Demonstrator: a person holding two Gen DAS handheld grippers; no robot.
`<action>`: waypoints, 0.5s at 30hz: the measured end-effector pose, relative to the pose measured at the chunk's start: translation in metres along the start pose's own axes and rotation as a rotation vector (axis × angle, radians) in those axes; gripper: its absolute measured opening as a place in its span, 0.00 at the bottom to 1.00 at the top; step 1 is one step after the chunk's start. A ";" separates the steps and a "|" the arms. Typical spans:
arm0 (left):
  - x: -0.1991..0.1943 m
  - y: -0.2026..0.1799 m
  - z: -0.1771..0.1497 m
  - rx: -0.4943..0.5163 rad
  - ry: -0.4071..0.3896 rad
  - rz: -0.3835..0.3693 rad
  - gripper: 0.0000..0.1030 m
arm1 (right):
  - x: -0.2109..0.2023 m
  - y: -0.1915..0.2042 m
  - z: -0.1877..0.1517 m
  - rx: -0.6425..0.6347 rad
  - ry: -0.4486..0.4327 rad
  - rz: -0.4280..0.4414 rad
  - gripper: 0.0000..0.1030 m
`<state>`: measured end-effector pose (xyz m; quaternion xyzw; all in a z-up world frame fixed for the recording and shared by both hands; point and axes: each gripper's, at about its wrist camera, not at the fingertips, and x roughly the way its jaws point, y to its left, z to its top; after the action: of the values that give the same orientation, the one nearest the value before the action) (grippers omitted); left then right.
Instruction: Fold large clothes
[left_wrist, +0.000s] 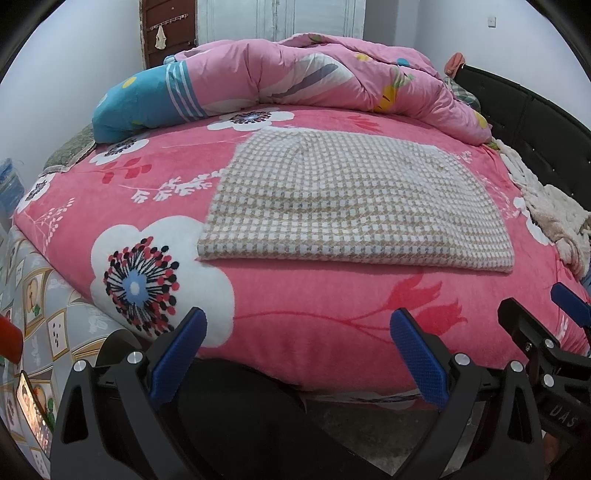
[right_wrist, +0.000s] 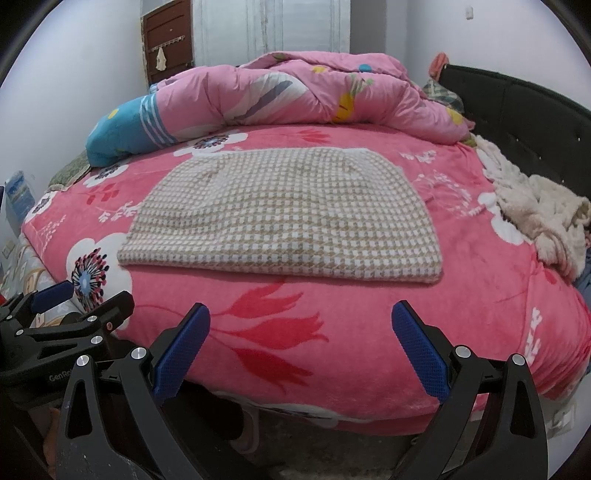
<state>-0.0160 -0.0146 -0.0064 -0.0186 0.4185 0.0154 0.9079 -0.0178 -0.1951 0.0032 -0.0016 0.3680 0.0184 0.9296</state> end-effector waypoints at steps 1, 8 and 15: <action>0.000 0.000 0.000 0.000 -0.001 0.000 0.95 | 0.000 0.000 0.000 0.001 0.000 0.000 0.92; -0.003 -0.001 0.001 0.000 -0.006 0.003 0.95 | 0.000 0.002 0.001 -0.003 -0.002 -0.003 0.92; -0.003 -0.001 0.002 0.000 -0.006 0.004 0.95 | 0.000 0.002 0.001 -0.003 0.000 -0.005 0.92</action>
<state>-0.0170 -0.0154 -0.0027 -0.0177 0.4158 0.0175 0.9091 -0.0170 -0.1934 0.0044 -0.0036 0.3680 0.0168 0.9297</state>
